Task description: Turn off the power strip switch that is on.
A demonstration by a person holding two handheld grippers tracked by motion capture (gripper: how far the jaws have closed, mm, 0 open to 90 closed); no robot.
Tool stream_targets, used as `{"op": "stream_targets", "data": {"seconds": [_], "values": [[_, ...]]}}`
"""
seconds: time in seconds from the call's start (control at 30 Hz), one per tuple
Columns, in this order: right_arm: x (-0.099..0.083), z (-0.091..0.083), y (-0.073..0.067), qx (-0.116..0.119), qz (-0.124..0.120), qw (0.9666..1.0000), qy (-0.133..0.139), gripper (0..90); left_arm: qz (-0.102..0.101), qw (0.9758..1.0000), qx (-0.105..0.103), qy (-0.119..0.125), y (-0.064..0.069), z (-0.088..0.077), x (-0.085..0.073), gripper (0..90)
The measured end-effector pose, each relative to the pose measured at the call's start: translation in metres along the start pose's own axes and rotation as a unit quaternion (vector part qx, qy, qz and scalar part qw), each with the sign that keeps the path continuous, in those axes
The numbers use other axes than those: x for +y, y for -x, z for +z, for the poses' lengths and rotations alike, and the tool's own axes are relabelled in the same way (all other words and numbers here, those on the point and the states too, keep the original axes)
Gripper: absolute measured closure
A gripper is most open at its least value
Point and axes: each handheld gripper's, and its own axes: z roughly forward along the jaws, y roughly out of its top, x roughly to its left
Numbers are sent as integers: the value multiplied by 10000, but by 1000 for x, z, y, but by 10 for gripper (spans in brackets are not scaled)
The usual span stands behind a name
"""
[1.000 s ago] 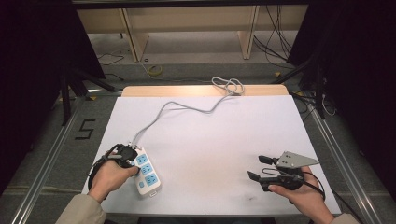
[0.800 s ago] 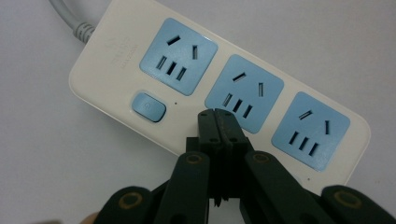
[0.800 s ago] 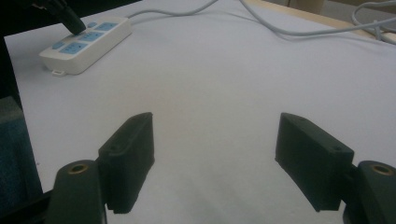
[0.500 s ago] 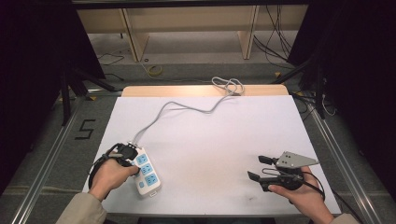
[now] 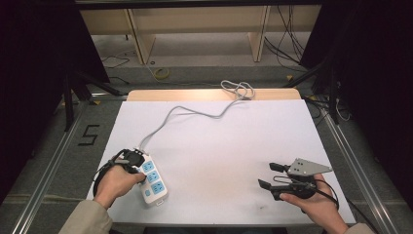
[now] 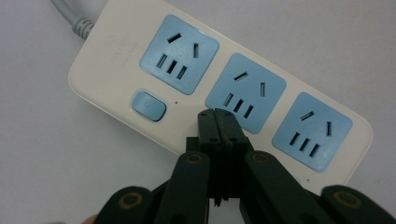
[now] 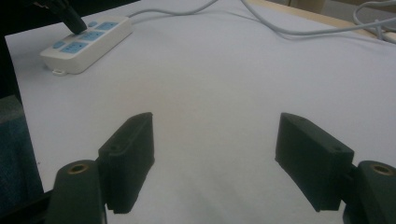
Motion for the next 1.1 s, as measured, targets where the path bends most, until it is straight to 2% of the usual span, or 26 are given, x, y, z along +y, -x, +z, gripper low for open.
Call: {"op": "stream_targets", "data": {"seconds": [1.1], "values": [[0, 1, 0, 19, 0, 10000, -23, 285, 0, 9998, 29, -205, 1, 2, 5, 898]]}}
